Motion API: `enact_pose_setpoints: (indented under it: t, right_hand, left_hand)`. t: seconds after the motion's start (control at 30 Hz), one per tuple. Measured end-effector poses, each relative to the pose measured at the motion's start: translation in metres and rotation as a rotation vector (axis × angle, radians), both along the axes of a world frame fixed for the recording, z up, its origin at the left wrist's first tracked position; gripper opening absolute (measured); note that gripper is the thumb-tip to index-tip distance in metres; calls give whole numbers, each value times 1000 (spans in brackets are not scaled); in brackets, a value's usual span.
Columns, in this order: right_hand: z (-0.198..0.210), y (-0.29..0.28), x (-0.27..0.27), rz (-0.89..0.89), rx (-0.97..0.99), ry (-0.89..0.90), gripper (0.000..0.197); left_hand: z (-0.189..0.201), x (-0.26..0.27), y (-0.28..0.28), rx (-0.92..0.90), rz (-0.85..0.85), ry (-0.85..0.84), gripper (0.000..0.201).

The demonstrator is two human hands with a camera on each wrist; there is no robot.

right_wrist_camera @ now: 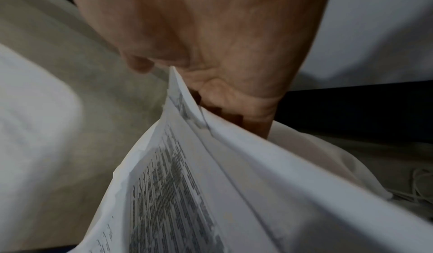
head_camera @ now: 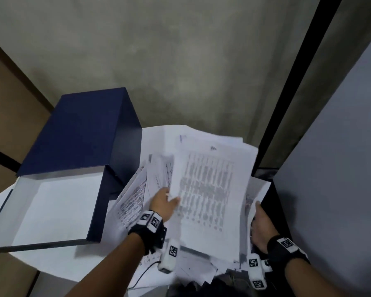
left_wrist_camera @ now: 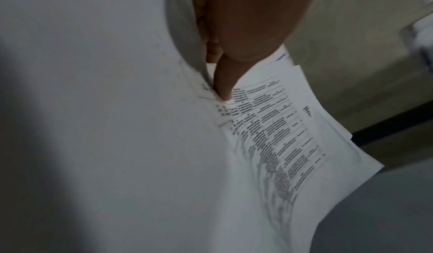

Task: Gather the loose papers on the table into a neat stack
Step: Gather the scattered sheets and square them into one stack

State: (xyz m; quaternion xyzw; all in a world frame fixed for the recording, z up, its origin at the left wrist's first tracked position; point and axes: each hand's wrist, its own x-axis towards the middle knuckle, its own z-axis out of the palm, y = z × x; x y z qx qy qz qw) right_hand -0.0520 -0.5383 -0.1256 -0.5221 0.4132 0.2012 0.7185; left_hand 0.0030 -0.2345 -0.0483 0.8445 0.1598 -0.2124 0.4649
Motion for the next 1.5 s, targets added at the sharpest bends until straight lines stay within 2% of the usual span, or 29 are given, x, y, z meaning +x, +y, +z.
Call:
enact_pose_setpoints:
  t: [0.1,0.17,0.27,0.33,0.37,0.47,0.53,0.63,0.8,0.87,0.97,1.03,1.13,1.17,1.27,1.37,1.5]
  right_hand:
    - [8,1,-7,52,72,-51,51]
    - [1,1,-12,135,2,-83,55]
    - [-10,2,-17,189,-137,-117,28]
    - [-15,4,-19,218,-226,-92,28]
    - [-19,2,-21,230,-275,-87,30]
    - [-42,-12,-30,278,-395,-44,53]
    - [-50,-22,-34,259,-413,-33,46]
    - [-43,-33,-39,247,-445,-28,44]
    - [-35,-42,-38,282,-506,-31,41]
    - [-35,-43,-37,281,-515,-39,42]
    - [-39,-44,-37,275,-517,-46,43]
    - [-40,-44,-36,278,-520,-50,44]
    - [-42,-44,-36,285,-512,-49,45]
    - [-41,-45,-36,291,-505,-51,46]
    - [-42,-45,-36,290,-493,-69,45]
    - [-38,-41,-36,267,-516,-104,43]
    - [-34,-35,-32,278,-555,-144,47]
  left_hand:
    - [-25,-18,-27,60,-61,28,45]
    - [-39,-23,-38,116,-107,12,47]
    - [-50,-24,-45,112,-187,69,64]
    - [-54,-24,-46,151,-245,102,69]
    - [-56,-23,-44,177,-235,101,65]
    - [-61,-15,-27,283,-73,53,51]
    - [-64,-7,-8,354,71,64,58]
    - [-69,4,8,398,215,204,77]
    - [-72,15,7,319,322,251,85]
    - [-76,16,6,256,320,219,75]
    - [-81,15,4,193,250,150,49]
    - [-80,15,3,190,245,152,49]
    - [-76,16,2,199,275,166,66]
    - [-75,16,3,195,261,176,64]
    - [-72,16,1,162,196,162,41]
    - [-63,12,-5,166,210,53,35]
    - [-25,9,-9,275,179,-208,36]
